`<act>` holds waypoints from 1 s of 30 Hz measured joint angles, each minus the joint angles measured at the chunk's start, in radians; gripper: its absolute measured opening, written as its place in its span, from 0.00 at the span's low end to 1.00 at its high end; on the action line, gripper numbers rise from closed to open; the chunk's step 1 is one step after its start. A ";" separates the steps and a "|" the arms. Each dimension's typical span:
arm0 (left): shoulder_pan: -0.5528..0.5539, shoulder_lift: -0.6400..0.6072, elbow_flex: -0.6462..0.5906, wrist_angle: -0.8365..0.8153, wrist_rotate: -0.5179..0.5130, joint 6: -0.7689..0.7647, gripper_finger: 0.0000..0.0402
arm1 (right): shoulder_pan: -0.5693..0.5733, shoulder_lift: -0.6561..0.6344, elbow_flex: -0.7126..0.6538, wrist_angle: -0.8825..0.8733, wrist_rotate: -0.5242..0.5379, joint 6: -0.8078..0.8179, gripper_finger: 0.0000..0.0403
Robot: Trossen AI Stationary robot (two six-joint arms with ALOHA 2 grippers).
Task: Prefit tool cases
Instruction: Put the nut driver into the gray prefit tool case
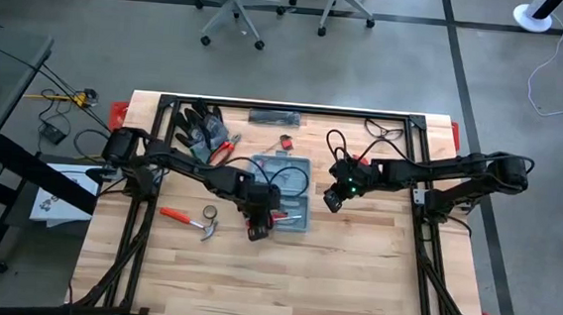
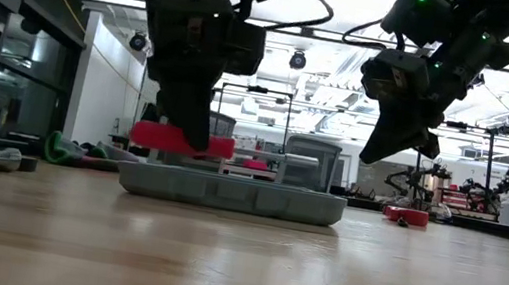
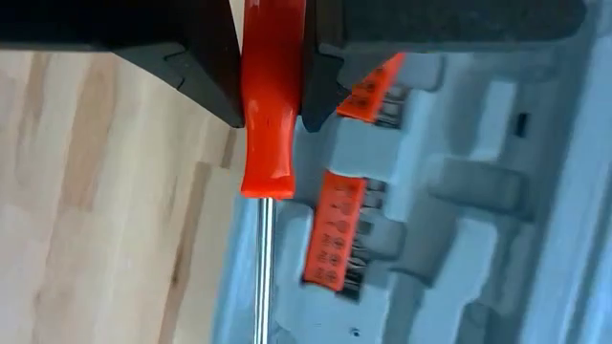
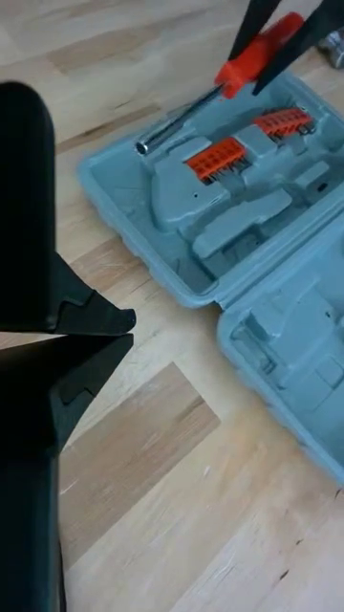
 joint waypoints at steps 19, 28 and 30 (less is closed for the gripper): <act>0.027 0.004 -0.024 0.009 0.038 0.110 0.16 | 0.000 0.000 0.000 0.006 0.012 0.001 0.00; 0.024 0.004 -0.049 0.039 0.007 0.056 0.41 | 0.000 0.000 0.000 0.007 0.012 0.001 0.00; 0.024 0.004 -0.050 0.061 0.011 0.056 0.42 | 0.000 0.000 0.000 0.007 0.012 0.002 0.00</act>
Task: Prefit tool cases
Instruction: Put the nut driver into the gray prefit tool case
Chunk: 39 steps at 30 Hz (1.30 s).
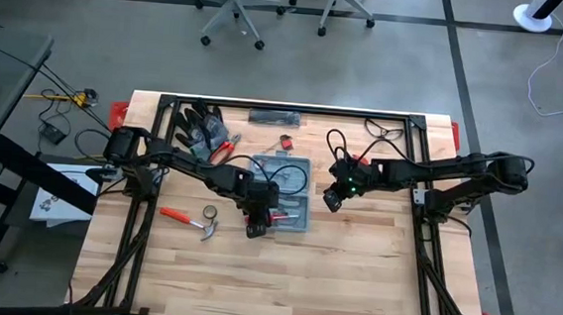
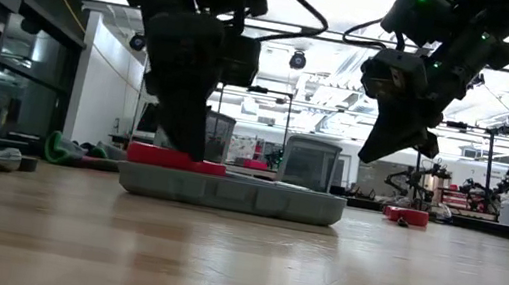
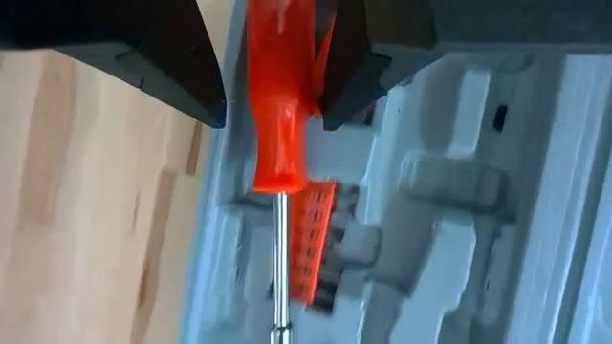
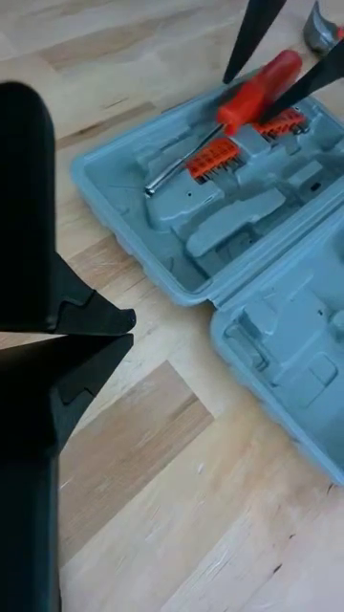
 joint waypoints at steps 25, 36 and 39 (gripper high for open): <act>-0.012 -0.058 -0.032 0.033 -0.025 -0.107 0.01 | 0.205 0.051 0.000 0.255 -0.026 0.094 0.00; -0.052 -0.066 -0.039 0.019 -0.035 -0.154 0.00 | 0.248 0.277 0.079 0.453 -0.102 0.087 0.00; -0.062 -0.063 -0.042 -0.003 -0.048 -0.156 0.00 | 0.240 0.340 0.142 0.446 -0.126 0.048 0.00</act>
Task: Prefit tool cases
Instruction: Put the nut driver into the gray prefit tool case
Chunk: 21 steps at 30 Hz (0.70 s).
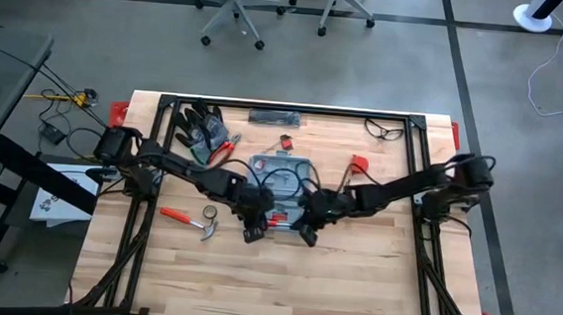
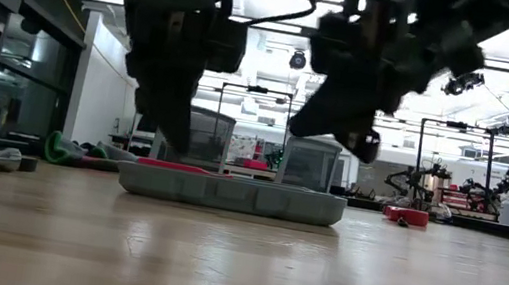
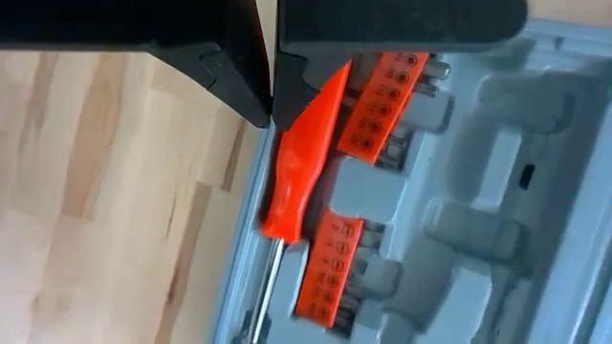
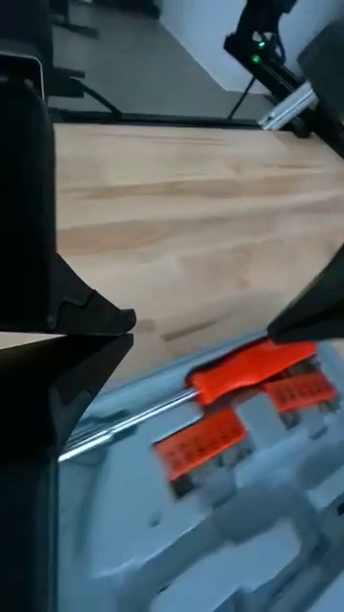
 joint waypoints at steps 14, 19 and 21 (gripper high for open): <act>0.005 0.001 -0.160 0.246 0.009 -0.108 0.00 | -0.056 0.224 0.130 -0.053 -0.092 0.000 0.00; 0.009 0.001 -0.173 0.265 0.016 -0.130 0.00 | -0.059 0.212 0.122 -0.057 -0.096 -0.004 0.00; 0.009 0.002 -0.173 0.281 0.016 -0.126 0.00 | -0.059 0.186 0.118 -0.072 -0.094 -0.009 0.00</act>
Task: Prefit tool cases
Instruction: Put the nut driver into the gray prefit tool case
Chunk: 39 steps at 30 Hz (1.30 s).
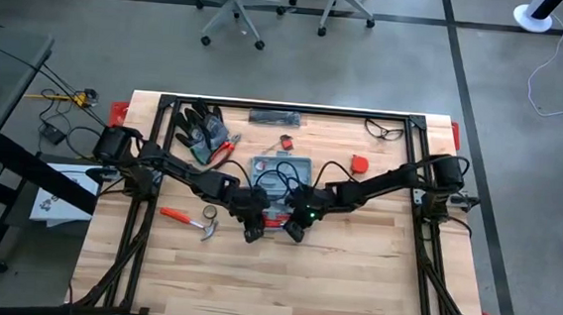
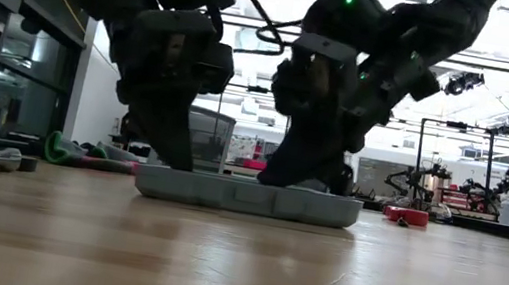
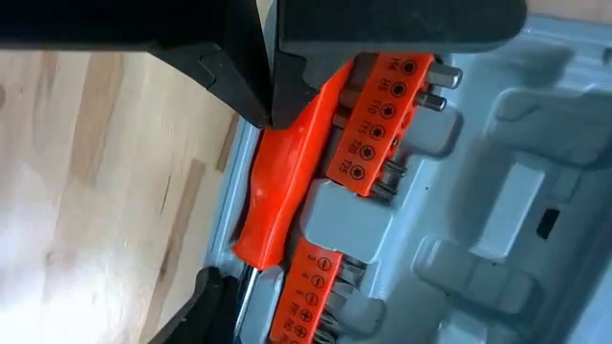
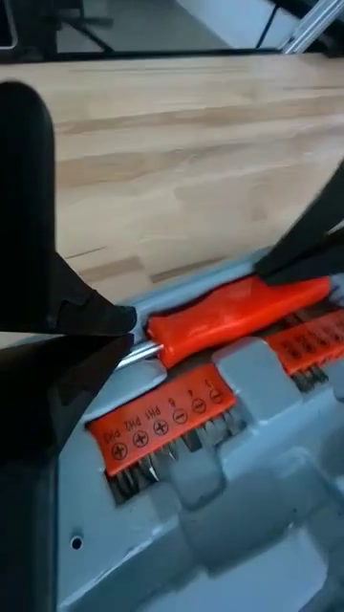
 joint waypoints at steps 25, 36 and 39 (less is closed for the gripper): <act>0.002 -0.066 -0.004 0.080 -0.040 -0.041 0.00 | -0.006 -0.015 -0.008 -0.075 0.017 -0.045 0.00; -0.009 -0.029 -0.002 0.168 -0.036 -0.005 0.00 | -0.007 -0.019 -0.008 -0.075 0.030 -0.041 0.00; -0.013 0.045 -0.002 0.171 0.021 -0.025 0.00 | -0.007 -0.020 -0.008 -0.076 0.032 -0.040 0.00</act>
